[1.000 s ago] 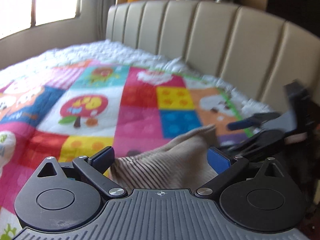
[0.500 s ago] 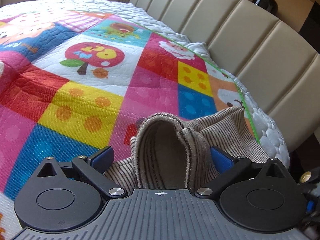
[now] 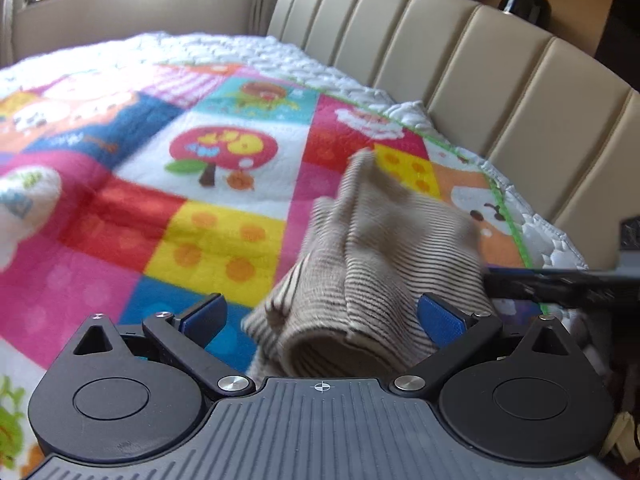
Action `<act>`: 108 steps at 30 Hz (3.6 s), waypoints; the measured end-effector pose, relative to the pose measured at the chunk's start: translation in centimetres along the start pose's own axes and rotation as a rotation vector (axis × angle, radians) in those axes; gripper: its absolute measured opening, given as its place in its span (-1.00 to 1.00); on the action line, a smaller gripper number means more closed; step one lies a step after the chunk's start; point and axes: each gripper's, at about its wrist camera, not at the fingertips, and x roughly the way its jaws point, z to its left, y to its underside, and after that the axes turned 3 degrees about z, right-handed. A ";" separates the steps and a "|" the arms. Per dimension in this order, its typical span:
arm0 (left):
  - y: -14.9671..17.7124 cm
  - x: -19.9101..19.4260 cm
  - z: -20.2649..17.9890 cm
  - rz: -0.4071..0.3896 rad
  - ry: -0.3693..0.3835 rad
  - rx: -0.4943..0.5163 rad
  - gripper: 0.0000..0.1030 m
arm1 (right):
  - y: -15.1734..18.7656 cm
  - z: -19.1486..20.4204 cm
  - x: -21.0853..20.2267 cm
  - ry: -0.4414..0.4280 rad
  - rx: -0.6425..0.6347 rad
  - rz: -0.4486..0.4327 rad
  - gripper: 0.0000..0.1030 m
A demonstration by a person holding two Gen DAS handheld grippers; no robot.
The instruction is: Fold clothes
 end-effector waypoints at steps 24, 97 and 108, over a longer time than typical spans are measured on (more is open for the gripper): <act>7.2 0.6 -4.2 -0.009 0.219 -0.221 0.92 | -3.7 -0.9 3.5 0.049 -0.013 0.044 0.49; 7.6 -6.7 6.1 -0.240 0.037 -0.601 1.00 | 10.2 15.5 0.3 0.159 -0.921 -0.160 0.65; 9.6 -6.3 6.7 -0.211 0.031 -0.659 1.00 | 9.8 15.2 0.6 0.254 -0.930 -0.172 0.52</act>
